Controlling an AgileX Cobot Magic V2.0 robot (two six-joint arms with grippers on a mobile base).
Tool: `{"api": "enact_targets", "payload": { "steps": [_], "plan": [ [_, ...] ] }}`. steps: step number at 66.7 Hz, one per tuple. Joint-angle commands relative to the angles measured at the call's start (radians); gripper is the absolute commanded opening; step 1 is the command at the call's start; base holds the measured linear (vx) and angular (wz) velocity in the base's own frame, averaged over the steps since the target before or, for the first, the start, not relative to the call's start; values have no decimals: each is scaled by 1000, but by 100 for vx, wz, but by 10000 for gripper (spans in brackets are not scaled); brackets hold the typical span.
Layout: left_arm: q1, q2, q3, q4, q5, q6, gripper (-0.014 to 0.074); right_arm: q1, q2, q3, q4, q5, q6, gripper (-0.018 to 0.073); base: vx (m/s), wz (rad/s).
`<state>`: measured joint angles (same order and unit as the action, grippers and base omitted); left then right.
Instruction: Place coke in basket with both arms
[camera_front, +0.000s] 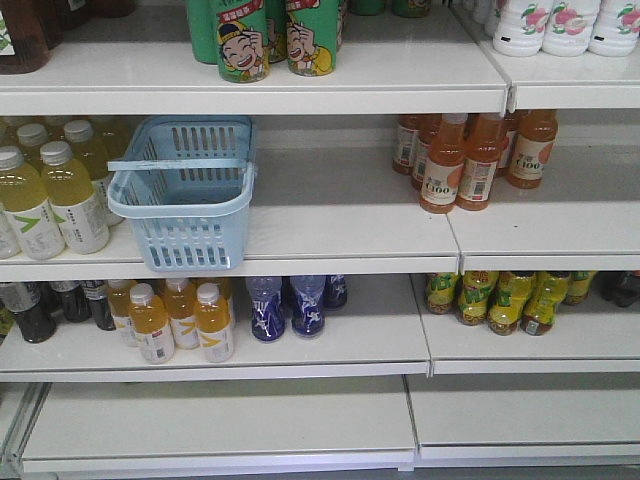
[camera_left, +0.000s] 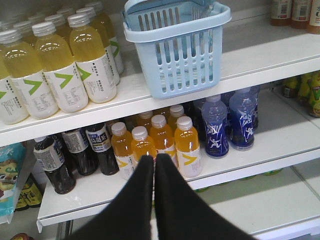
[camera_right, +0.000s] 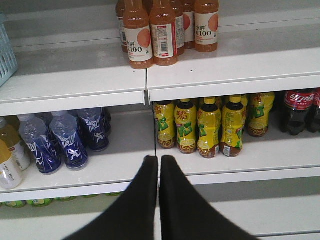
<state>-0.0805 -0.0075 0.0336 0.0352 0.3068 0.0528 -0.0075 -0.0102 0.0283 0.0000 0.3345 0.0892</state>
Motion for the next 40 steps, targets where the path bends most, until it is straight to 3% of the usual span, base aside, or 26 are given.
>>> {"api": "enact_targets", "payload": {
  "steps": [1,40],
  "plan": [
    [1,-19,-1,-3,-64,-10,-6,-7,-18,11,-7,-70,-8,-4,0,0],
    [1,-19,-1,-3,-64,-10,-6,-7,-18,11,-7,-70,-8,-4,0,0]
  ]
}}
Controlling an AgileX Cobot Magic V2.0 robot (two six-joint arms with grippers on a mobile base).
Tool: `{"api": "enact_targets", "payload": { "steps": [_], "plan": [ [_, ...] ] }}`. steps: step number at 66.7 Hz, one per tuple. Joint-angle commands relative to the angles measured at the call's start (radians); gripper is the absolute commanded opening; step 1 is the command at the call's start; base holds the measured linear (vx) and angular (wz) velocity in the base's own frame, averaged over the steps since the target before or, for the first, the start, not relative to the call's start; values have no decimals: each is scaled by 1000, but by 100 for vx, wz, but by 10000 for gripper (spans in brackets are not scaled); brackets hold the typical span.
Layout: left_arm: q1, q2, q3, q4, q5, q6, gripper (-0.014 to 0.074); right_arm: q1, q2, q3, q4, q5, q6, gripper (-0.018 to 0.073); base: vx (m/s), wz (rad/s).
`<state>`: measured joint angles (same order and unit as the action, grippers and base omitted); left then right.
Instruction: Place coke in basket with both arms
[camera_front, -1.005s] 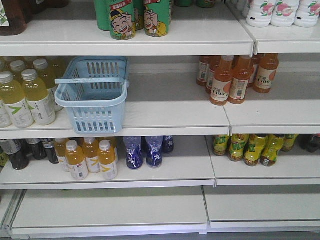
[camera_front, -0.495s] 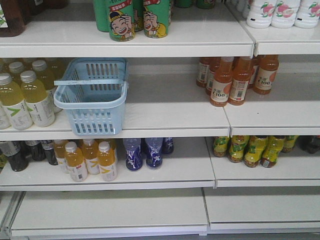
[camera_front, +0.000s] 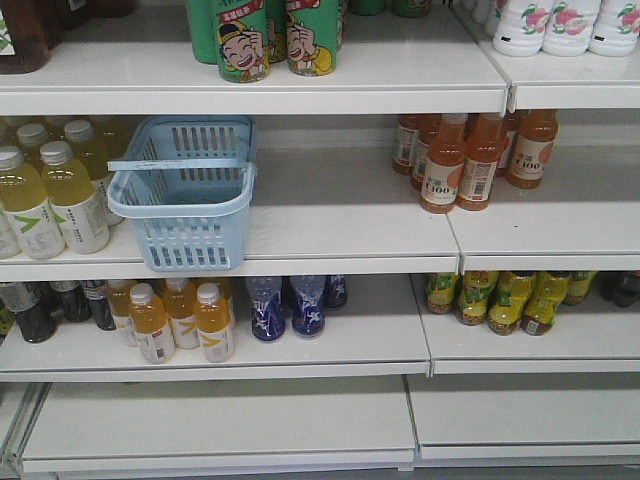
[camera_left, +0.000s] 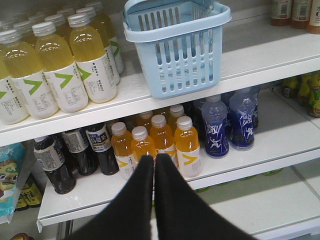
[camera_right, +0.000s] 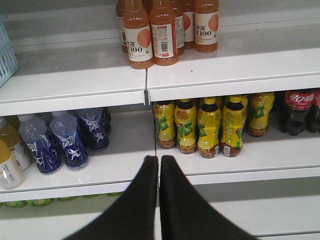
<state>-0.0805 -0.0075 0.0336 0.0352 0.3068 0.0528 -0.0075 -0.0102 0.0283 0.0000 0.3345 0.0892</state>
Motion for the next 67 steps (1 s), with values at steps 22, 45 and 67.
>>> {"api": "enact_targets", "payload": {
  "steps": [22,45,67],
  "plan": [
    [1,-19,-1,66,-167,-15,-6,-7,-18,11,-7,-70,-8,-4,0,0],
    [1,-19,-1,-199,-632,-215,-6,-7,-18,11,-7,-70,-8,-4,0,0],
    [-3,-19,-1,-221,-916,-451,-6,-7,-18,11,-7,-70,-8,-4,0,0]
  ]
}}
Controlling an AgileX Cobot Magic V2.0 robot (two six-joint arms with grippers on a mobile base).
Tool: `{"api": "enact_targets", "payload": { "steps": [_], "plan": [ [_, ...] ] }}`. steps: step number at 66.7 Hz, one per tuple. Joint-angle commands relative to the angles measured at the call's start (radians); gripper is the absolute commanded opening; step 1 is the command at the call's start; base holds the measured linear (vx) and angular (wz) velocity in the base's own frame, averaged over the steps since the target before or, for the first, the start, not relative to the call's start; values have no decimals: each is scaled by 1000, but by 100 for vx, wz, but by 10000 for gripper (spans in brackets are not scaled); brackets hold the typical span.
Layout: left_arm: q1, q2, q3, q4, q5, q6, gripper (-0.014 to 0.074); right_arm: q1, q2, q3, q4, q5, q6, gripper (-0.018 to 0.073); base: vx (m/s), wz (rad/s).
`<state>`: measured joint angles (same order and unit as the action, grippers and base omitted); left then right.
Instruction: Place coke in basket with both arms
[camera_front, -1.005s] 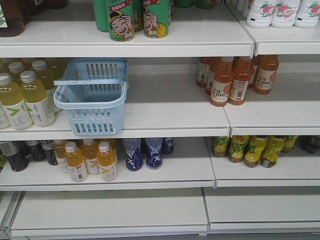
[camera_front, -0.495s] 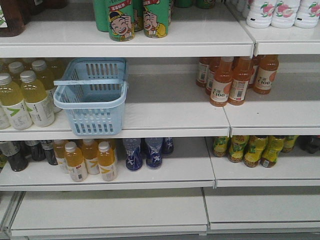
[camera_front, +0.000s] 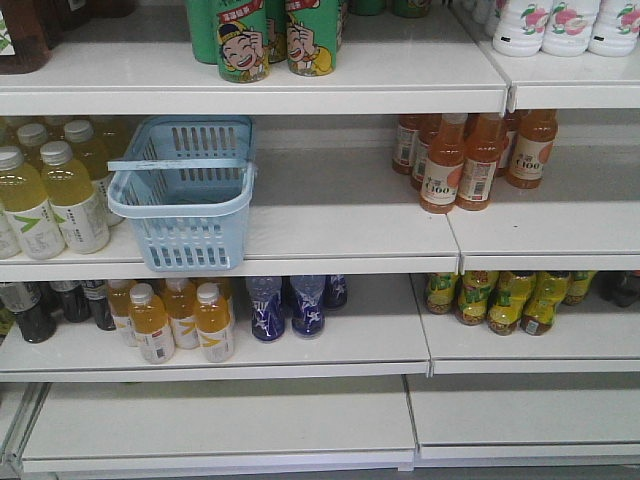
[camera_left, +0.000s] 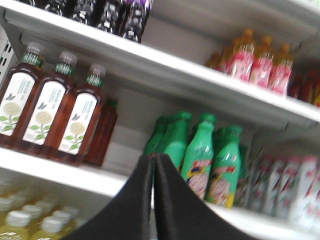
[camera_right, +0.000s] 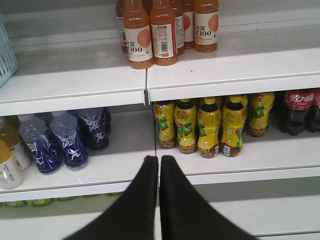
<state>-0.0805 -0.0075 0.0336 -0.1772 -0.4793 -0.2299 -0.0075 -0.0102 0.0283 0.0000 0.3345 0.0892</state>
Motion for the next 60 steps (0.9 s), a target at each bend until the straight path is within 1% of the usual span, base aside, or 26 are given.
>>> {"api": "enact_targets", "payload": {
  "steps": [1,2,3,4,5,11,15,18,20,28,38,41,45,48,52,56,60],
  "plan": [
    [-3,-19,-1,-9,-143,-234,-6,-7,-18,11,-7,-70,-8,-4,0,0],
    [-3,-19,-1,-8,-164,-280,-6,-7,-18,11,-7,-70,-8,-4,0,0],
    [-3,-19,-1,-8,-178,-349,-6,-7,-18,11,-7,-70,-8,-4,0,0],
    [-3,-19,-1,-8,-197,-396,-6,-7,-18,11,-7,-70,-8,-4,0,0],
    [-3,-19,-1,-8,-208,-463,-6,-7,-18,11,-7,-70,-8,-4,0,0],
    [-3,-19,-1,-2,-280,-744,-6,-7,-18,11,-7,-70,-8,-4,0,0],
    [-3,-19,-1,-1,-311,-878,-6,-7,-18,11,-7,-70,-8,-4,0,0],
    [-3,-19,-1,-1,-328,-938,-6,-7,-18,11,-7,-70,-8,-4,0,0],
    [-3,-19,-1,-1,-334,-964,-6,-7,-18,11,-7,-70,-8,-4,0,0],
    [-3,-19,-1,-5,-338,-968,-6,-7,-18,11,-7,-70,-8,-4,0,0],
    [-3,-19,-6,-9,-383,-971,-6,-7,-18,11,-7,-70,-8,-4,0,0],
    [-3,-19,-20,-8,-400,-999,-6,-7,-18,11,-7,-70,-8,-4,0,0],
    [-3,-19,-64,-7,-385,-1037,-6,-7,-18,11,-7,-70,-8,-4,0,0],
    [-3,-17,-126,-6,-343,-1046,-6,-7,-18,11,-7,-70,-8,-4,0,0],
    [-3,-12,-217,18,-233,-1034,-6,-7,-18,11,-7,-70,-8,-4,0,0],
    [-3,12,-313,78,-115,-990,-6,-7,-18,11,-7,-70,-8,-4,0,0],
    [-3,54,-409,177,9,-946,-6,-7,-18,11,-7,-70,-8,-4,0,0]
  ]
}}
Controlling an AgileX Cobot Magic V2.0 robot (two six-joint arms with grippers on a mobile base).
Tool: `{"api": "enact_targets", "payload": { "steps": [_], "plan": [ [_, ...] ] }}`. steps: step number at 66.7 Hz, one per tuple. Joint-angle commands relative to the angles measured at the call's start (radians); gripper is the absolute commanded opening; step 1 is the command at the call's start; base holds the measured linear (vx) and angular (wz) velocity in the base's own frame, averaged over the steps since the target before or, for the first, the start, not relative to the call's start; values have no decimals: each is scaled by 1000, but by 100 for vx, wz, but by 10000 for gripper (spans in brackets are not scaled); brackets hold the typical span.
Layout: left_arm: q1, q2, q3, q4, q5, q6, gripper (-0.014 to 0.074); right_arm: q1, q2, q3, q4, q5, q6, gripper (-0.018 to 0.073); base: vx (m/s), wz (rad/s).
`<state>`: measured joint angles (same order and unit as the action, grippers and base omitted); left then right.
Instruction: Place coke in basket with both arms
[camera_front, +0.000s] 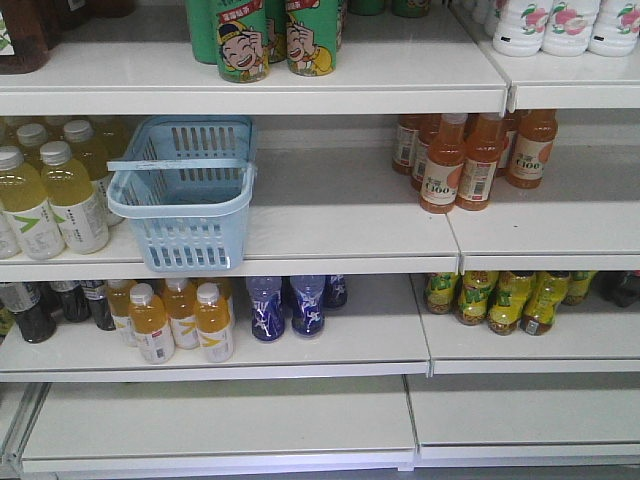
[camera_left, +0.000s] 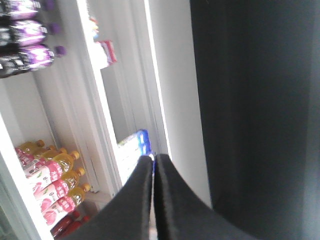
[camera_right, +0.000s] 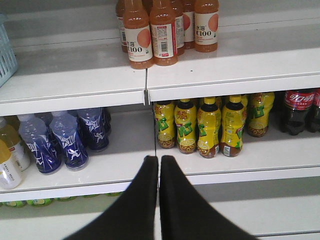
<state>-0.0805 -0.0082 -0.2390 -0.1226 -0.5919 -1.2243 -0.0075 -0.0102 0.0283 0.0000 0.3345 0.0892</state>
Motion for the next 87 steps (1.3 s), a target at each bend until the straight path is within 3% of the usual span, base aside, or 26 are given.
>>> {"api": "enact_targets", "payload": {
  "steps": [1,7,16,25,35,42,47,53,62,68,87],
  "plan": [
    [-3,65,-153,138,144,53,-6,-7,-18,11,-7,-70,-8,-4,0,0],
    [-3,156,-228,190,223,57,8,-7,-18,11,-7,-70,-8,-4,0,0],
    [-3,319,-240,192,136,55,84,-7,-18,11,-7,-70,-8,-4,0,0],
    [-3,505,-240,193,45,32,237,-7,-18,11,-7,-70,-8,-4,0,0],
    [-3,721,-240,193,22,27,419,-7,-18,11,-7,-70,-8,-4,0,0],
    [-3,903,-240,193,5,1,486,-7,-18,11,-7,-69,-8,-4,0,0],
    [-3,1035,-240,193,-80,-83,494,-7,-18,11,-7,-69,-8,-4,0,0],
    [-3,1210,-249,207,-308,-222,493,-7,-18,11,-7,-66,-8,-4,0,0],
    [-3,1466,-325,277,-541,-331,493,-7,-18,11,-7,-59,-8,-4,0,0],
    [-3,1601,-399,316,-592,-382,493,-7,-18,11,-7,-58,-8,-4,0,0],
    [-3,1857,-571,305,-605,-438,493,-7,-18,11,-7,-58,-8,-4,0,0]
  ]
}}
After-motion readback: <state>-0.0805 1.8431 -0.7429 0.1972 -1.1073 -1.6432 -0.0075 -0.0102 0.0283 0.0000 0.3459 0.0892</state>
